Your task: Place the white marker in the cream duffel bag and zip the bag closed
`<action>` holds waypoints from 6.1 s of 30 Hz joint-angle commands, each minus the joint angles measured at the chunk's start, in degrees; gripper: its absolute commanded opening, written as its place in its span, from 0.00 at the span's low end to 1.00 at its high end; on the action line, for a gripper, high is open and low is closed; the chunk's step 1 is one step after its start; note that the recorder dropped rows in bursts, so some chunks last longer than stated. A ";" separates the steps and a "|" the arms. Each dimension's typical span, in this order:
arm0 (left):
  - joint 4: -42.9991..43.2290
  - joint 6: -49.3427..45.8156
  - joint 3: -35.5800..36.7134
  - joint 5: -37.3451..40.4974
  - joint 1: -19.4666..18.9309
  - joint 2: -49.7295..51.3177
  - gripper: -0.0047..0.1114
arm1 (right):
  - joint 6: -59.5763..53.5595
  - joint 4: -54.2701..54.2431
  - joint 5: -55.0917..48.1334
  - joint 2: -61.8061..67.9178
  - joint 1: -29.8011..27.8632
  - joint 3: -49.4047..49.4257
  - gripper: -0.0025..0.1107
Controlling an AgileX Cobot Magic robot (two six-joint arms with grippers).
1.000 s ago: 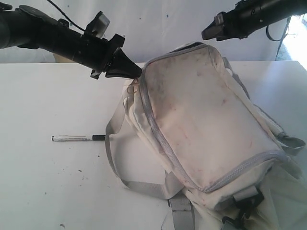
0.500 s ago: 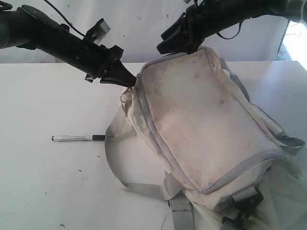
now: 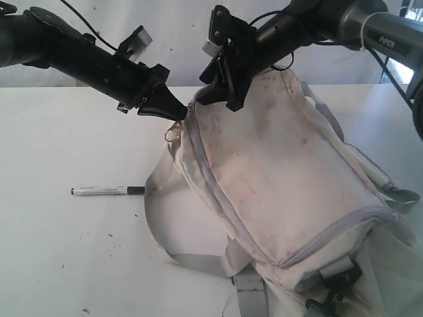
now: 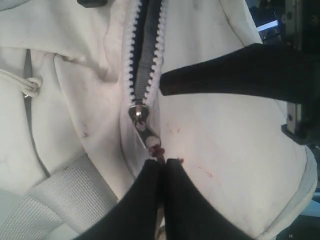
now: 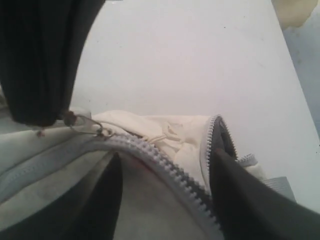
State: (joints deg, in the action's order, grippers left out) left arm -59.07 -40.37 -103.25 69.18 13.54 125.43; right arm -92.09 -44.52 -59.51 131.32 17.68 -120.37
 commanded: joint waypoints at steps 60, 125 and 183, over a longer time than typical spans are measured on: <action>6.42 4.54 19.84 0.79 6.87 -5.35 0.04 | 50.39 8.59 22.34 2.43 -8.30 -0.18 0.02; 41.17 8.66 17.31 -9.32 0.73 -13.02 0.68 | 45.12 24.30 -10.46 -8.54 -18.92 -0.18 0.02; 45.71 7.78 17.27 -15.79 0.84 -8.19 0.04 | 45.86 24.66 -10.46 -8.43 -19.03 -0.18 0.02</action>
State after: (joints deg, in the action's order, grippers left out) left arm -12.83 -34.75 -85.95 55.33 14.30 119.88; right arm -46.51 -20.43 -69.95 123.75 -0.87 -120.37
